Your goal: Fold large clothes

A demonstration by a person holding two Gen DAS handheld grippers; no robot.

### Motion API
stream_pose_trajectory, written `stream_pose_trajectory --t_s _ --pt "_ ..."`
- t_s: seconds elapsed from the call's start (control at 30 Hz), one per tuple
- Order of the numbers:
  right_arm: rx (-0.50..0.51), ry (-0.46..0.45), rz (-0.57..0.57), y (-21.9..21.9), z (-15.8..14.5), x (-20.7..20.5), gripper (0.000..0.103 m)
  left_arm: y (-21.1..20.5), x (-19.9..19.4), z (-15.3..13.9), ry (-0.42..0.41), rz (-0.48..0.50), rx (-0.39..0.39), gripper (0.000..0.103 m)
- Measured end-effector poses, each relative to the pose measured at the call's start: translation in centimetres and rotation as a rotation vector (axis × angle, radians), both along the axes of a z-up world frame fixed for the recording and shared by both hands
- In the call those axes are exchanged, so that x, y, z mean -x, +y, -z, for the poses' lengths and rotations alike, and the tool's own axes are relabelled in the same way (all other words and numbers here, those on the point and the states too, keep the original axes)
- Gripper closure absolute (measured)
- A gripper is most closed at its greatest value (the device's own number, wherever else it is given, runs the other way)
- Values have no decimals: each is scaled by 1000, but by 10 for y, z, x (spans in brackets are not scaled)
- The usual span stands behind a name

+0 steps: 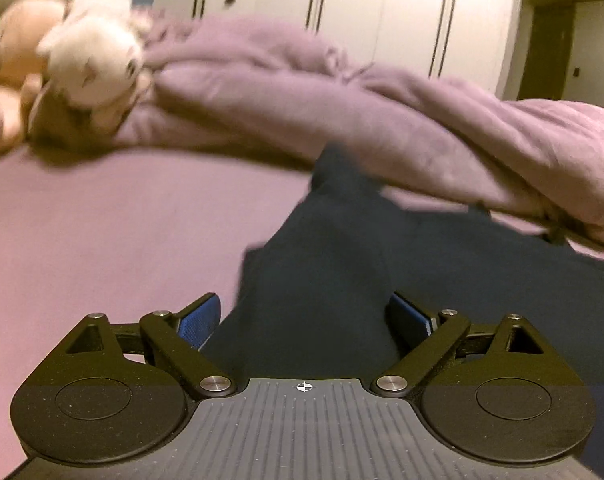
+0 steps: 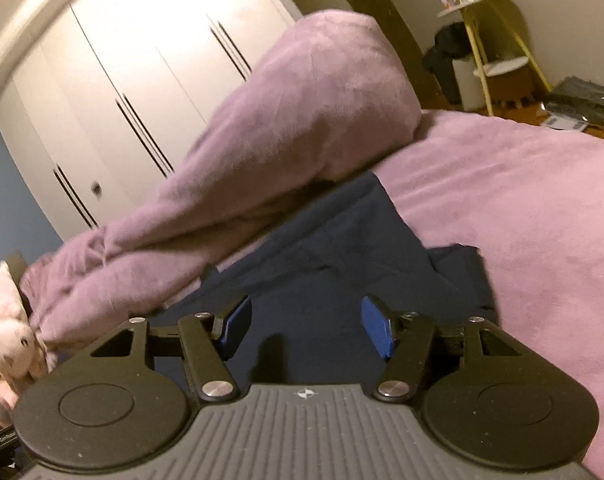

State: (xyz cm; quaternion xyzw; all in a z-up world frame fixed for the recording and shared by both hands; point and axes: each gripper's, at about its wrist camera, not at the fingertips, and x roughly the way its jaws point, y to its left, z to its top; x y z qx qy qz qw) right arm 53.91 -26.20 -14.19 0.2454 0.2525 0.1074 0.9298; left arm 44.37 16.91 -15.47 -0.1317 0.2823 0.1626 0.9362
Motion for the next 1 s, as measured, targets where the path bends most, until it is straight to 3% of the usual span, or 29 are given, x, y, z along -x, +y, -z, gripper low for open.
stream_pose_trajectory --t_s 0.07,0.1,0.17,0.23,0.33,0.43,0.6,0.7,0.8,0.87,1.0 --pt "66 27 -3 -4 -13 21 41 15 37 -7 1 -3 56 8" --pt "99 31 3 -9 -19 38 36 22 54 -9 14 -2 72 8" --pt "93 56 1 -29 -26 80 29 36 91 -14 49 10 131 8" --pt "17 136 26 -55 -24 119 29 46 126 -16 75 21 217 9" --pt "-243 258 63 -93 -6 166 29 48 159 -15 90 64 335 9" --pt "-410 300 67 -103 9 182 30 44 162 -11 81 66 381 10" --pt "-548 359 111 -96 24 168 45 47 140 2 76 17 544 14" --pt "-629 407 152 -95 36 159 56 48 126 10 77 -12 596 17" --pt "-740 430 166 -97 45 153 56 53 114 20 61 -43 679 21" --pt "-760 439 161 -92 47 146 56 53 108 26 67 -70 718 22" --pt "-728 438 166 -80 46 131 61 54 102 29 70 -74 717 28"
